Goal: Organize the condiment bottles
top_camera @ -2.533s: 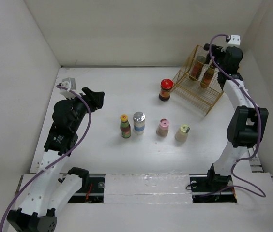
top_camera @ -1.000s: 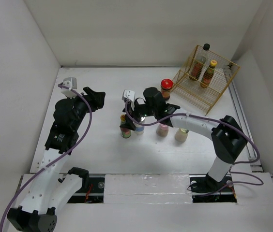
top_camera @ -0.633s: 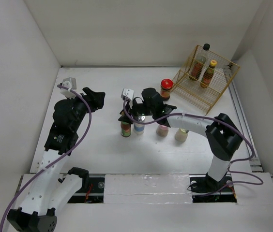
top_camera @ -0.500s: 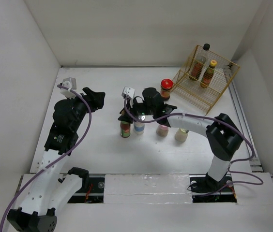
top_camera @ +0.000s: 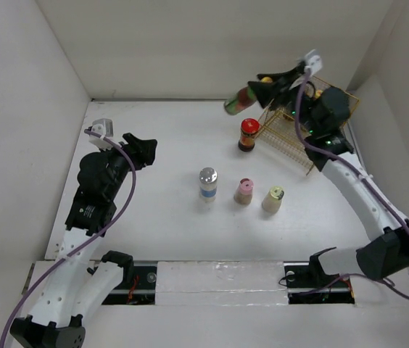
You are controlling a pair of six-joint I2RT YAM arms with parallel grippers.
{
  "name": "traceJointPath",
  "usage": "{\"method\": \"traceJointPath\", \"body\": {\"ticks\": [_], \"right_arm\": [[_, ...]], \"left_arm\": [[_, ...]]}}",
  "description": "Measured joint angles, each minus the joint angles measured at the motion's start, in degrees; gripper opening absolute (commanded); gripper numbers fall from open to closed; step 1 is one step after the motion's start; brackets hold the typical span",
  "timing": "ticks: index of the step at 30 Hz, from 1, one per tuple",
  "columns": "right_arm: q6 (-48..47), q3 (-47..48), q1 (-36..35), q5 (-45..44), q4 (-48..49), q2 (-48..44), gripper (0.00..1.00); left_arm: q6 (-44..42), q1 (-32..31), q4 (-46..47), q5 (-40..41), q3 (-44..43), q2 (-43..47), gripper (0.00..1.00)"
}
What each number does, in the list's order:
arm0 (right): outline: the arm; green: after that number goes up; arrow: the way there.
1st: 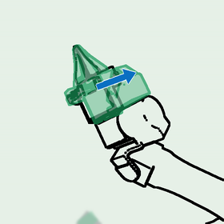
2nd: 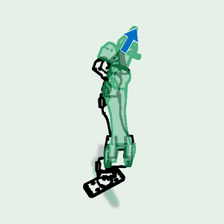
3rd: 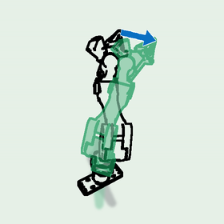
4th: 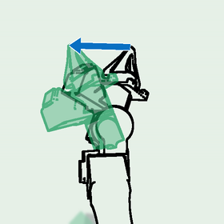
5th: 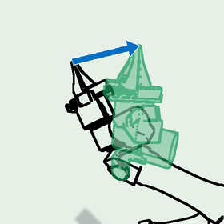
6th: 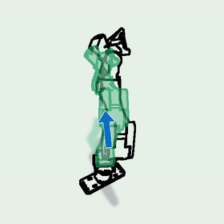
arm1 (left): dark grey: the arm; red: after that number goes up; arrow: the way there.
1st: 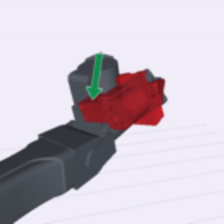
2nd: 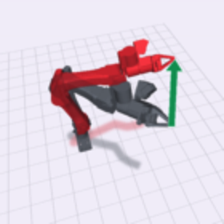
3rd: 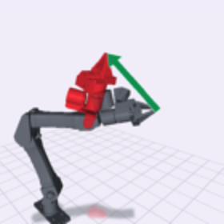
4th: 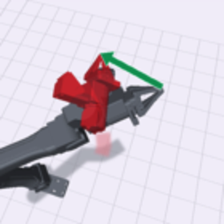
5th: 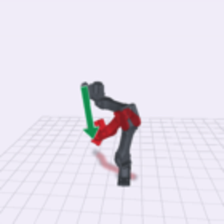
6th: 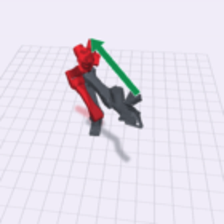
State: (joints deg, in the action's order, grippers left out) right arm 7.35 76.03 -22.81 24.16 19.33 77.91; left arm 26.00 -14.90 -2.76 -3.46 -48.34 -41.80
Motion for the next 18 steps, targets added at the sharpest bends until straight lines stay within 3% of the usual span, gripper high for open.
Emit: {"method": "traceJointPath", "body": {"ticks": [8, 18], "right_arm": [[0.7, 6.7, 18.0, -10.8, -8.9, -1.0, 0.1], [0.0, 15.1, 30.6, -19.9, -21.4, 8.2, 0.09]], "left_arm": [[0.0, 0.0, 0.0, -0.1, 0.0, 0.7, 0.59], [0.0, 0.0, 0.0, -0.2, 0.0, 0.6, 0.59]]}}
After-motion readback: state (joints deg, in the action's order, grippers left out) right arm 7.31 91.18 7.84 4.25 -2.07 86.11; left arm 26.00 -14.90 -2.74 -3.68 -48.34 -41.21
